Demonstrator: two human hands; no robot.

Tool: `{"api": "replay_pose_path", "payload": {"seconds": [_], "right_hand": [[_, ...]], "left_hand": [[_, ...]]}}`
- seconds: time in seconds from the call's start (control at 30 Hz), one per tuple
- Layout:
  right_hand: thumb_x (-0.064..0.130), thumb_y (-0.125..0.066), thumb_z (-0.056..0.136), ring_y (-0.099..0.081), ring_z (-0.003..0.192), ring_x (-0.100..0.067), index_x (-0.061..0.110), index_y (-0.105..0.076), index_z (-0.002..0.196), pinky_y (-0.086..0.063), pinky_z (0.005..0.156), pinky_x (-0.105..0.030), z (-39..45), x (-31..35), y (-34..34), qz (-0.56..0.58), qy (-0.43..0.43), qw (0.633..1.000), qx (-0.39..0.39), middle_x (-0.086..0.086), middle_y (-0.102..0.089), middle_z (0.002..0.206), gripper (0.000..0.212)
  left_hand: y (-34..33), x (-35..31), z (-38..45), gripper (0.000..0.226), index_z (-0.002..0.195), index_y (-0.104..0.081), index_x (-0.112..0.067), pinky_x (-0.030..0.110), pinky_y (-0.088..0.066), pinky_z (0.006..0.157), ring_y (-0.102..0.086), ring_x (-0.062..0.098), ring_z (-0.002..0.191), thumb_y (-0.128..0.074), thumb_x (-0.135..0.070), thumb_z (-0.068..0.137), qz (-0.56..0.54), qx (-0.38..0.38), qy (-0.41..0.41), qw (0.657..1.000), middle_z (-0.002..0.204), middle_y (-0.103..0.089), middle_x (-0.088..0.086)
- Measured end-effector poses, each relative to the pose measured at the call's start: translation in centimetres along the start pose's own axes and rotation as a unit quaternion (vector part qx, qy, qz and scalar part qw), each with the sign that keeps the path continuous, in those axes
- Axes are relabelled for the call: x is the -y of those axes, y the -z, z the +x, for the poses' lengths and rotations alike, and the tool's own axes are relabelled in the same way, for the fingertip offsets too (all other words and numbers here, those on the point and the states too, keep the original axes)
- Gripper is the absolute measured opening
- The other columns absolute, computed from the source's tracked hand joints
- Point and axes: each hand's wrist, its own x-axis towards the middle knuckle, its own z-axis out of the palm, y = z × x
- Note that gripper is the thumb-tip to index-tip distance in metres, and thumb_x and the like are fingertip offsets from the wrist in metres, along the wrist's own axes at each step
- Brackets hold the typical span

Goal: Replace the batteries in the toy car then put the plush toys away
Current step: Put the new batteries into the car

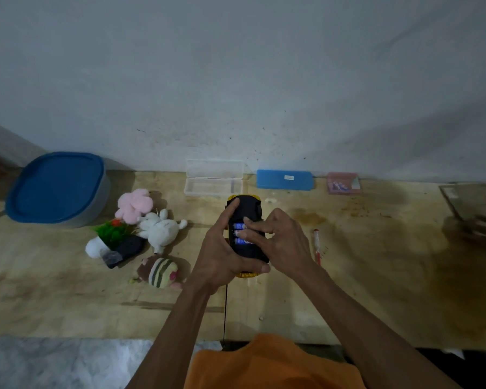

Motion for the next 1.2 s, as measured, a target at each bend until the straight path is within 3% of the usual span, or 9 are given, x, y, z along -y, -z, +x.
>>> {"api": "replay_pose_path", "payload": {"seconds": [0.13,0.3,0.37,0.47,0.57,0.67,0.73,0.87,1.2], "right_hand": [[0.059,-0.067,0.078,-0.05,0.071,-0.014,0.034,-0.077,0.102,-0.046,0.058,-0.039,-0.7,-1.1,0.2,-0.002,-0.004,1.0,-0.022,0.012,-0.044,0.074,0.036],[0.053,-0.064,0.086,-0.051,0.082,-0.012,0.035,-0.075,0.109,-0.022,0.07,-0.034,-1.5,-2.1,1.6,-0.092,-0.036,0.994,0.052,0.006,-0.052,0.083,0.031],[0.046,-0.065,0.089,-0.057,0.082,-0.014,0.031,-0.075,0.111,-0.023,0.074,-0.03,-1.9,-3.5,1.9,-0.051,-0.067,0.994,0.068,0.001,-0.058,0.084,0.028],[0.027,-0.068,0.092,-0.063,0.076,-0.008,0.019,-0.076,0.109,-0.038,0.071,-0.009,-1.9,-7.4,2.2,0.081,-0.126,0.987,-0.057,0.005,-0.068,0.082,0.02],[0.011,-0.07,0.091,-0.058,0.075,-0.001,0.007,-0.076,0.098,-0.043,0.073,-0.012,-0.5,-12.1,2.4,0.046,-0.199,0.97,-0.133,-0.001,-0.068,0.082,0.01],[0.011,-0.075,0.086,-0.064,0.086,-0.018,-0.002,-0.073,0.102,-0.054,0.09,-0.036,1.2,-15.9,1.8,0.019,-0.256,0.965,-0.046,-0.012,-0.07,0.097,0.02],[0.021,-0.078,0.083,-0.066,0.1,-0.031,0.002,-0.069,0.112,-0.055,0.09,-0.046,2.1,-17.2,1.1,-0.01,-0.245,0.969,0.029,-0.017,-0.067,0.111,0.036],[0.032,-0.073,0.086,-0.049,0.125,-0.031,0.012,-0.055,0.133,-0.047,0.092,-0.039,3.3,-17.5,0.2,-0.114,-0.252,0.95,0.141,-0.014,-0.047,0.137,0.054],[0.025,-0.079,0.081,-0.053,0.113,-0.031,0.004,-0.06,0.112,-0.054,0.088,-0.041,4.0,-19.1,-1.4,-0.121,-0.279,0.941,0.148,-0.017,-0.044,0.129,0.041]], "left_hand": [[-0.8,0.4,0.7,0.138,0.154,-0.032,-0.032,0.034,-0.06,0.088,-0.063,0.002,0.115,-0.1,0.001,0.038,0.021,0.031,0.013,0.999,0.134,-0.054,-0.023],[-2.4,2.1,1.1,0.139,0.155,-0.03,-0.032,0.039,-0.057,0.096,-0.059,0.004,0.121,-0.101,-0.001,0.039,0.031,0.051,0.05,0.997,0.14,-0.052,-0.019],[-3.5,2.9,1.3,0.137,0.155,-0.03,-0.03,0.036,-0.059,0.092,-0.061,-0.002,0.115,-0.099,0.003,0.041,0.02,0.05,0.074,0.996,0.134,-0.053,-0.024],[-4.3,4.0,1.9,0.134,0.153,-0.031,-0.034,0.03,-0.06,0.087,-0.062,-0.001,0.112,-0.099,0.001,0.043,0.017,0.03,0.1,0.994,0.132,-0.051,-0.024],[-4.3,5.4,1.9,0.133,0.152,-0.029,-0.038,0.029,-0.061,0.085,-0.061,0.009,0.116,-0.099,-0.003,0.045,0.024,-0.004,0.126,0.992,0.134,-0.051,-0.021],[-4.6,6.2,1.4,0.135,0.154,-0.028,-0.036,0.037,-0.061,0.085,-0.062,0.016,0.118,-0.099,-0.001,0.043,0.035,-0.036,0.154,0.987,0.14,-0.052,-0.01],[-5.2,6.3,1.5,0.134,0.155,-0.028,-0.032,0.029,-0.061,0.08,-0.063,0.008,0.116,-0.097,0.003,0.046,0.039,-0.047,0.164,0.985,0.138,-0.052,-0.013],[-6.4,6.4,2.2,0.13,0.157,-0.024,-0.024,0.014,-0.056,0.071,-0.062,-0.001,0.106,-0.094,0.006,0.052,0.045,-0.063,0.175,0.981,0.137,-0.05,-0.01],[-7.2,6.3,2.7,0.129,0.158,-0.021,-0.022,0.012,-0.055,0.07,-0.061,-0.012,0.101,-0.093,0.006,0.054,0.047,-0.083,0.189,0.977,0.133,-0.049,-0.012]]}}
